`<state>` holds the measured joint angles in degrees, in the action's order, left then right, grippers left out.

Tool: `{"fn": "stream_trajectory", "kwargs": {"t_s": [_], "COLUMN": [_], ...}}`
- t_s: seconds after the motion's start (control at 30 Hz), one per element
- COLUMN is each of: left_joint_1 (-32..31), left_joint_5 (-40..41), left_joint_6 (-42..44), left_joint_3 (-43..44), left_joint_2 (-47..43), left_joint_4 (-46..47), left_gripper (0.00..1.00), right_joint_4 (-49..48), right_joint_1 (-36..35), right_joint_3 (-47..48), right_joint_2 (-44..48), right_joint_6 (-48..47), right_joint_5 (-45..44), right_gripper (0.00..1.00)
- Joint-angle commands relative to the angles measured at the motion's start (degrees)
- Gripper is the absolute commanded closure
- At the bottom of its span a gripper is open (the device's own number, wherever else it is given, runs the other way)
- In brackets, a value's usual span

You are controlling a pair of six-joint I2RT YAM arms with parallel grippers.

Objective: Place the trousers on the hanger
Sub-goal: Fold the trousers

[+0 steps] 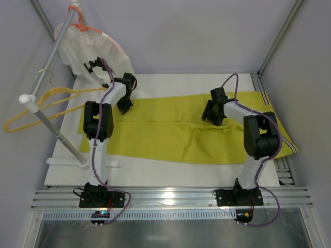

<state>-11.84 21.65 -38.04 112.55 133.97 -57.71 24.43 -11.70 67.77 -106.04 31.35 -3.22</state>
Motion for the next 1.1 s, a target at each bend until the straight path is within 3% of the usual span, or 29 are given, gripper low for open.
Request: {"fn": "stream_trajectory", "kwargs": {"t_s": [0.0, 0.27, 0.5, 0.6, 0.73, 0.87, 1.07], "left_joint_1": [-0.6, -8.0, -18.4, -20.5, -24.4, -26.7, -29.8], "left_joint_5": [1.4, -0.7, 4.6, 3.7, 1.8, -1.9, -10.0], "left_joint_6": [0.5, -0.7, 1.7, 2.4, 3.9, 6.2, 1.6], "left_joint_3": [-2.8, -15.3, -16.9, -16.7, -17.5, -19.1, -23.1], "left_joint_2": [-2.3, -12.1, -15.8, -16.1, -19.1, -22.2, -24.9], "left_joint_4": [-0.2, 6.2, 7.6, 7.9, 10.4, 14.5, 19.2], "left_gripper": [0.96, 0.77, 0.61, 0.58, 0.55, 0.53, 0.51], "right_joint_4": [-1.0, -2.0, -3.4, 0.0, 8.6, 15.6, 19.0], "right_joint_1": [-1.6, -3.1, -3.5, -3.4, -2.4, 5.4, 19.0], "right_joint_3": [1.7, 5.9, 8.2, 11.2, 15.0, 14.2, 2.3], "right_joint_2": [-2.3, -6.7, -8.0, -7.8, -2.4, 4.5, 16.3], "right_joint_6": [4.2, 5.6, 6.8, 5.6, 4.7, 6.4, 10.7], "right_joint_5": [5.0, 9.3, 10.8, 11.2, 5.6, 1.1, -7.0], "right_gripper": [0.4, 0.41, 0.41, 0.4, 0.39, 0.35, 0.34]}}
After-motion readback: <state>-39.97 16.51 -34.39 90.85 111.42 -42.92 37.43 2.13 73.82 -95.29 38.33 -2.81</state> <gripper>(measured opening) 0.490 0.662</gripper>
